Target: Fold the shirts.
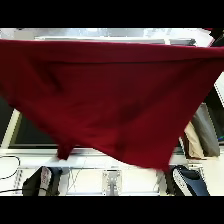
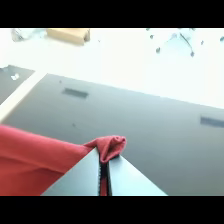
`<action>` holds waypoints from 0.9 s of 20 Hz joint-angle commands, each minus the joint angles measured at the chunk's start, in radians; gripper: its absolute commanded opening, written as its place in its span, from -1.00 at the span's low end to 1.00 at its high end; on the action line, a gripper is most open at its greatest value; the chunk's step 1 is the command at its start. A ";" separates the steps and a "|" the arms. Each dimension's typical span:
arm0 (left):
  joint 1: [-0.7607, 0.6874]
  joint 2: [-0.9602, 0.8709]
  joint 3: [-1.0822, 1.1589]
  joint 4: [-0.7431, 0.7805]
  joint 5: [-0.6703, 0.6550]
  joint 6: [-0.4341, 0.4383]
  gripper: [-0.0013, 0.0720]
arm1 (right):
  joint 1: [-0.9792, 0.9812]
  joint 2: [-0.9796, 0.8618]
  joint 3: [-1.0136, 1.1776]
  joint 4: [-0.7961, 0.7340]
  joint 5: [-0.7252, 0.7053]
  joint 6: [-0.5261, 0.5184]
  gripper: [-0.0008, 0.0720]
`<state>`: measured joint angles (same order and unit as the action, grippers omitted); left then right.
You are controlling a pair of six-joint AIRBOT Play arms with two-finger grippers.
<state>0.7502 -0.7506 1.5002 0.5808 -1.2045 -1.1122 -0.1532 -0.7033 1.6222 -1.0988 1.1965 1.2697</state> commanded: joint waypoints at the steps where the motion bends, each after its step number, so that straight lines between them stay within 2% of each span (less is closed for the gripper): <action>1: -0.189 -0.171 0.053 0.092 -0.174 -0.078 -0.92 | -0.001 -0.196 0.060 -0.023 0.001 0.005 -0.95; 5: -0.600 -0.460 0.007 0.638 -0.124 -0.176 -0.92 | 0.001 -0.507 0.060 -0.021 0.079 0.005 -0.95; 7: -0.700 -0.632 0.007 0.893 0.011 -0.283 -0.92 | 0.006 -0.671 0.060 -0.028 0.108 0.005 -0.95; 8: -0.715 -0.701 0.007 0.948 0.097 -0.332 -0.92 | 0.013 -0.746 0.060 -0.029 0.104 0.005 -0.94; 10: -0.718 -0.824 0.008 0.958 0.266 -0.348 -0.92 | 0.026 -0.881 0.060 -0.032 0.057 0.005 -0.94; 12: -0.713 -0.913 0.031 0.981 0.384 -0.372 -0.92 | 0.039 -0.979 0.060 -0.030 -0.063 0.026 -0.95; 16: -0.711 -0.999 0.164 0.982 0.468 -0.369 -0.92 | 0.052 -1.035 0.061 -0.027 -0.331 0.066 -0.94; 18: -0.718 -0.991 0.188 0.982 0.460 -0.369 -0.92 | 0.051 -1.036 0.080 -0.029 -0.356 0.079 -0.95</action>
<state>0.0418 -1.7065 1.6379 1.5364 -0.8009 -1.4700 -0.1059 -1.7042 1.6886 -1.1252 0.9668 1.3247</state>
